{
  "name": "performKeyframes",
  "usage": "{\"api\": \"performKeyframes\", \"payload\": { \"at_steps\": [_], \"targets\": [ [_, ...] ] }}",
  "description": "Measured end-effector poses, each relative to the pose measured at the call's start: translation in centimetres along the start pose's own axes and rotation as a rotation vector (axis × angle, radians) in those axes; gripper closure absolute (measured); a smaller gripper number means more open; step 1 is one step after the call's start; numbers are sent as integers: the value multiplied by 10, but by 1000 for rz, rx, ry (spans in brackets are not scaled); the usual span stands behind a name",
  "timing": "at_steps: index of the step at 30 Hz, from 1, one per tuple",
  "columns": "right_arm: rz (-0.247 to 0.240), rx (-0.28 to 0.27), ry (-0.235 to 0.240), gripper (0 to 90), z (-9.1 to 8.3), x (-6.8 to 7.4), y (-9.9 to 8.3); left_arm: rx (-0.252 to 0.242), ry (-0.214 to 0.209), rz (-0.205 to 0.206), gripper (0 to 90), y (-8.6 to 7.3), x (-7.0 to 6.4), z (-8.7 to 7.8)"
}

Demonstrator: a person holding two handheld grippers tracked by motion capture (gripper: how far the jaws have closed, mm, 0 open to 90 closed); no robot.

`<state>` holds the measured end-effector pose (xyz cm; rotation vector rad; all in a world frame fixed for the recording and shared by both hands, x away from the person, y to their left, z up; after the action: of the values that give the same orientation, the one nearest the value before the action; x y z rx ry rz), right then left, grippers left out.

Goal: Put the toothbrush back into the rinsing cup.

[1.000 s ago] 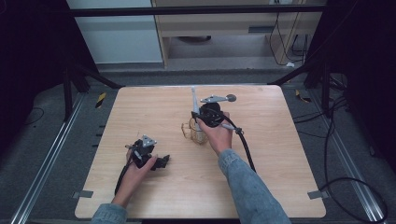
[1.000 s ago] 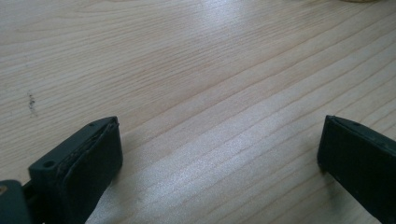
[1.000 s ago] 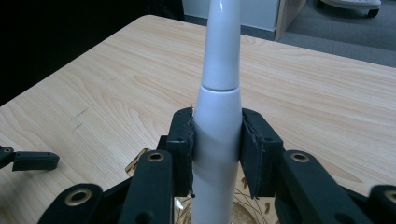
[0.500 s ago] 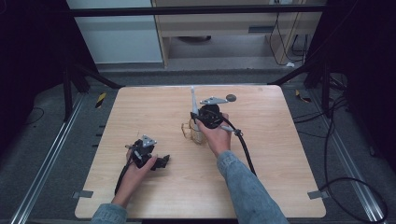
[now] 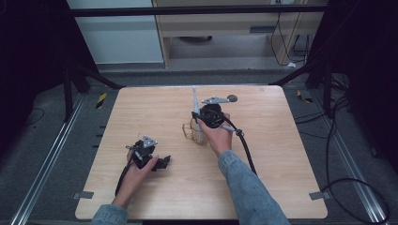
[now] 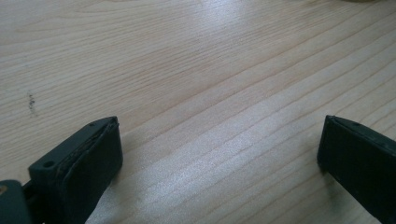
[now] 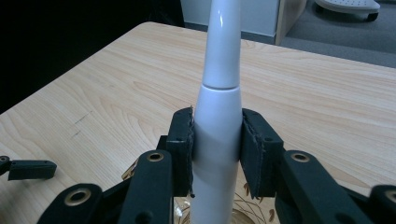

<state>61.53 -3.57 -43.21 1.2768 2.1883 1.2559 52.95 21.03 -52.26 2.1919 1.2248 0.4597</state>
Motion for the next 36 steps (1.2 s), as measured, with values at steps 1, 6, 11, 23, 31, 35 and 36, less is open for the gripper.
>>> {"api": "performKeyframes", "payload": {
  "at_steps": [1,6,11,23,31,35,36],
  "targets": [
    [3,1,1,668,0,0,0,0,0,0,0,0,0,0],
    [5,7,5,667,0,-1,1,0,0,0,0,0,0,0],
    [8,8,8,664,0,-1,1,0,0,0,0,0,0,0],
    [12,13,12,651,-1,-4,2,0,0,0,0,0,0,0],
    [15,17,15,644,-2,-5,2,0,0,0,0,0,0,0],
    [14,20,14,640,-2,-5,2,0,0,0,0,0,0,0],
    [13,22,14,640,-2,-5,2,1,0,0,0,0,0,0]
  ]
}}
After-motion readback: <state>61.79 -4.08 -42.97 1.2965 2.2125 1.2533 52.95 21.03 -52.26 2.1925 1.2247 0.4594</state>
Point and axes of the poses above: each handheld gripper's, and its own axes: z roughly forward along the jaws, y roughly out of its top, x roughly to its left, the point moved 2 cm from there along z, roughly forward along the jaws, and after that the axes turned 6 degrees about x, right-handed, at the moved point
